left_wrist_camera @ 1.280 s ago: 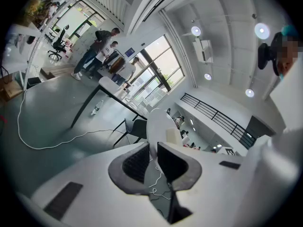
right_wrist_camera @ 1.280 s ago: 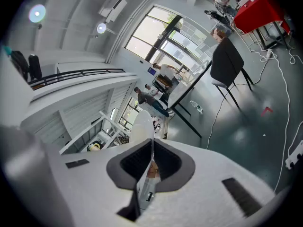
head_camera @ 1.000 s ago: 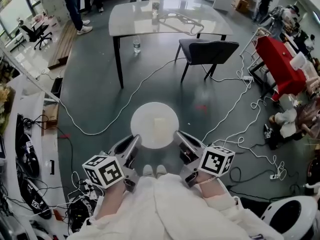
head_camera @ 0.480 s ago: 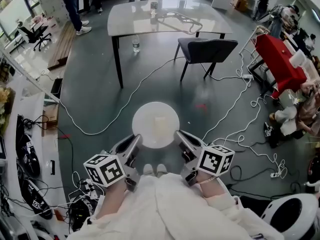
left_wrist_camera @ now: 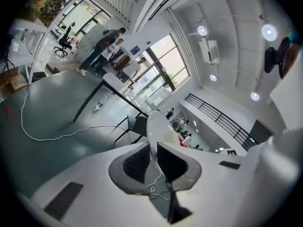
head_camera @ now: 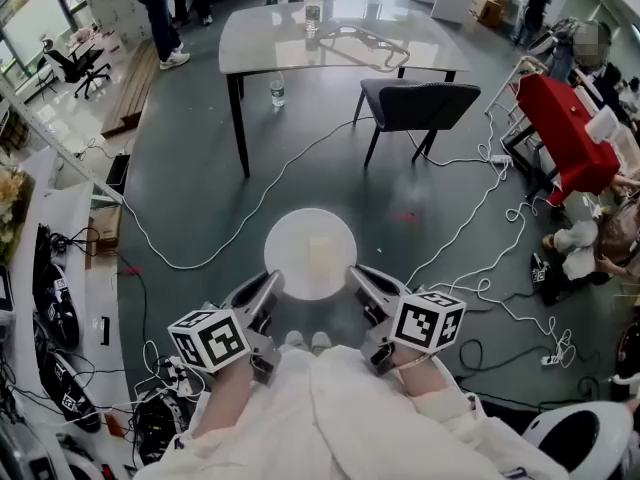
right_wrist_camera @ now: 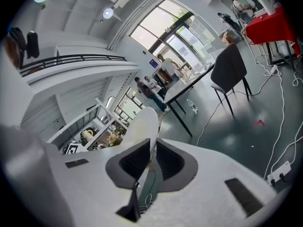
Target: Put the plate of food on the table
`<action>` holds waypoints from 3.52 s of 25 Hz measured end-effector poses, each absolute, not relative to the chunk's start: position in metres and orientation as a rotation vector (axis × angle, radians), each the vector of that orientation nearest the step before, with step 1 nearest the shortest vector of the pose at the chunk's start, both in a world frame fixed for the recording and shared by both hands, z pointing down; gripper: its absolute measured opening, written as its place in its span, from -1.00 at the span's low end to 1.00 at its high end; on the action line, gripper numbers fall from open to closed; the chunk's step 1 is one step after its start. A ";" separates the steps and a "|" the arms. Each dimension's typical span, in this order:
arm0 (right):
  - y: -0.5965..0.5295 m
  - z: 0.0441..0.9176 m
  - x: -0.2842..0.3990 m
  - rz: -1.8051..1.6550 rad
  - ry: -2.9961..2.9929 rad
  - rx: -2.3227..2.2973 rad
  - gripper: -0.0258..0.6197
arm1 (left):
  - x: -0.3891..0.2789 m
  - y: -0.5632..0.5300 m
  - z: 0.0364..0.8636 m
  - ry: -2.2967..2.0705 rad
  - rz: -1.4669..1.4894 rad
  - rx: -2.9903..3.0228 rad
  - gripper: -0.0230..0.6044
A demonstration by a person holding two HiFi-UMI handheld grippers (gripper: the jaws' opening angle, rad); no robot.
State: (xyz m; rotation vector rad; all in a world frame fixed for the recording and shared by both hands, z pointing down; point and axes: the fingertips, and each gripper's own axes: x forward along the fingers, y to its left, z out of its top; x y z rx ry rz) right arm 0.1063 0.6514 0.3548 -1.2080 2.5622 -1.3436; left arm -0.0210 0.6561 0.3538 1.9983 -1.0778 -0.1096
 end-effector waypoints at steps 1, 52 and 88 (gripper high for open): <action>0.650 0.356 0.109 -1.348 2.564 -1.204 -0.88 | -0.018 0.655 0.355 -1.083 -0.110 1.996 -0.75; 0.266 0.378 0.039 -1.366 2.450 -1.310 -0.88 | -0.089 0.262 0.381 -0.958 -0.056 1.995 -0.76; -0.066 0.372 0.090 -1.435 2.547 -1.129 -0.88 | -0.039 -0.053 0.378 -1.109 -0.144 1.900 -0.76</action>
